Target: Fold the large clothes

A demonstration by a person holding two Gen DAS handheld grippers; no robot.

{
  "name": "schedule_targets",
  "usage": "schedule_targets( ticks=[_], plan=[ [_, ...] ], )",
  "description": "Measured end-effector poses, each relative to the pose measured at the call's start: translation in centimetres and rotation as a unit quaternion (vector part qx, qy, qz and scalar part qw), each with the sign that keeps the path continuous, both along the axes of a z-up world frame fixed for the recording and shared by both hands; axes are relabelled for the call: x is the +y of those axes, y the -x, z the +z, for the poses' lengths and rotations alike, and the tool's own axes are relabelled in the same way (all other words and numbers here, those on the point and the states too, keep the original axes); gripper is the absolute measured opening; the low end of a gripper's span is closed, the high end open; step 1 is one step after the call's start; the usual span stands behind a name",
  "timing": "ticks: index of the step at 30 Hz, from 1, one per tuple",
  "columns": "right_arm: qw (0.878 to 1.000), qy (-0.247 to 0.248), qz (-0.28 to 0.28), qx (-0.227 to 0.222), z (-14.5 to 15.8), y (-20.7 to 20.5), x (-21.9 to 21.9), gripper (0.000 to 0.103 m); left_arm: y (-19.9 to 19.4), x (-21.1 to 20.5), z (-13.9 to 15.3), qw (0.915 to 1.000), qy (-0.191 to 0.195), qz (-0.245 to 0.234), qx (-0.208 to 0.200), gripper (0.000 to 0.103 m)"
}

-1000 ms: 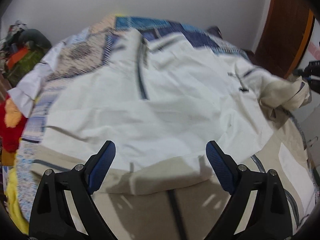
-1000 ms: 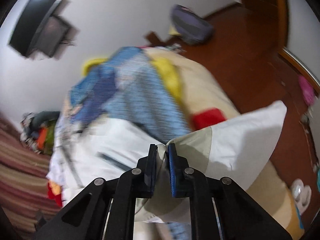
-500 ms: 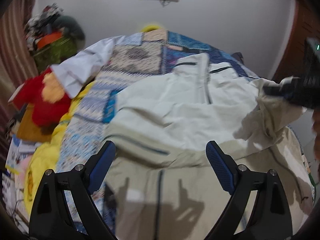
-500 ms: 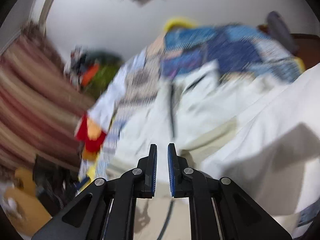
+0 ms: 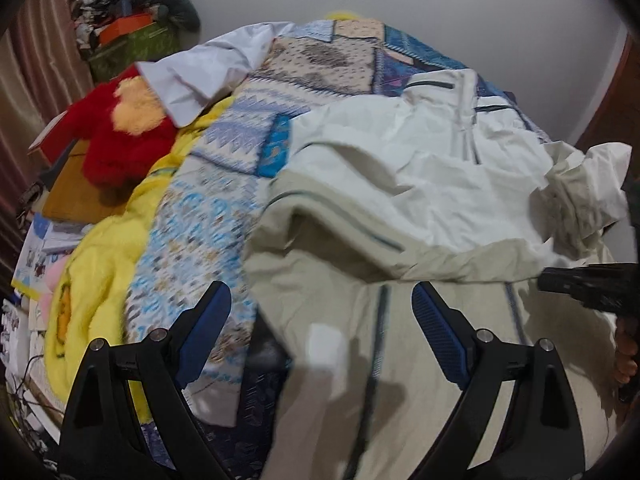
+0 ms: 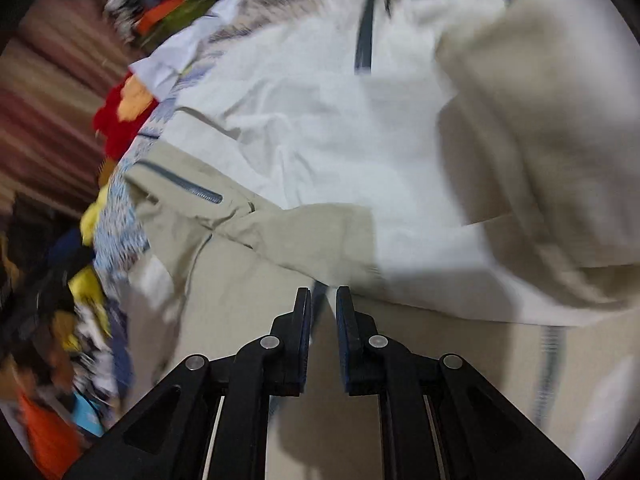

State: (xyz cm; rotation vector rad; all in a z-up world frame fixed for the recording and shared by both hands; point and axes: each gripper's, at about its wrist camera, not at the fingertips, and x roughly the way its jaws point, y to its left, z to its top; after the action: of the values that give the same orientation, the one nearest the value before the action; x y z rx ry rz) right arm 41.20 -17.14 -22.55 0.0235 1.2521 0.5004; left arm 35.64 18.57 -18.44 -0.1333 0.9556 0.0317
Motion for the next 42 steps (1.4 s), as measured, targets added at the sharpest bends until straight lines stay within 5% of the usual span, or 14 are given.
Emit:
schedule_targets(
  ticks=[5, 10, 19, 25, 26, 28, 30, 36, 42],
  plan=[
    [0.995, 0.006, -0.006, -0.100, 6.0, 2.9, -5.3, 0.009, -2.9, -5.0, 4.1, 0.9977, 0.004, -0.054, -0.040, 0.093],
    [0.986, 0.030, -0.046, -0.158, 8.6, 4.8, -11.6, 0.009, -6.7, -12.8, 8.2, 0.9903, 0.015, -0.123, -0.064, 0.093],
    [0.985, 0.020, -0.141, -0.100, 4.8, 5.6, -22.4, 0.009, -13.7, -30.1, 10.1, 0.9639, -0.019, -0.261, -0.051, 0.097],
    [0.988, 0.019, -0.134, -0.077, 2.1, 6.2, -23.5, 0.009, -17.9, -36.2, 7.3, 0.9596, -0.016, -0.281, -0.002, 0.093],
    [0.989, 0.020, -0.127, -0.077, 1.7, 6.3, -23.3, 0.009, -18.6, -36.7, 6.4, 0.9616, -0.027, -0.273, 0.005, 0.086],
    [0.990, 0.022, -0.115, -0.075, 1.3, 6.4, -22.7, 0.009, -19.5, -37.1, 5.0, 0.9639, -0.052, -0.260, 0.026, 0.033],
    [0.991, 0.024, -0.106, -0.073, 1.1, 6.3, -22.3, 0.009, -19.8, -36.0, 4.4, 0.9676, -0.039, -0.246, 0.039, 0.010],
    [0.990, 0.017, -0.101, -0.096, 2.7, 5.3, -21.9, 0.009, -17.9, -30.3, 9.2, 0.9782, -0.029, -0.198, -0.054, 0.004],
    [0.984, 0.004, -0.114, -0.138, 6.4, 1.7, -20.7, 0.009, -13.9, -22.2, 14.5, 0.9783, -0.083, -0.120, -0.147, 0.004]
  ],
)
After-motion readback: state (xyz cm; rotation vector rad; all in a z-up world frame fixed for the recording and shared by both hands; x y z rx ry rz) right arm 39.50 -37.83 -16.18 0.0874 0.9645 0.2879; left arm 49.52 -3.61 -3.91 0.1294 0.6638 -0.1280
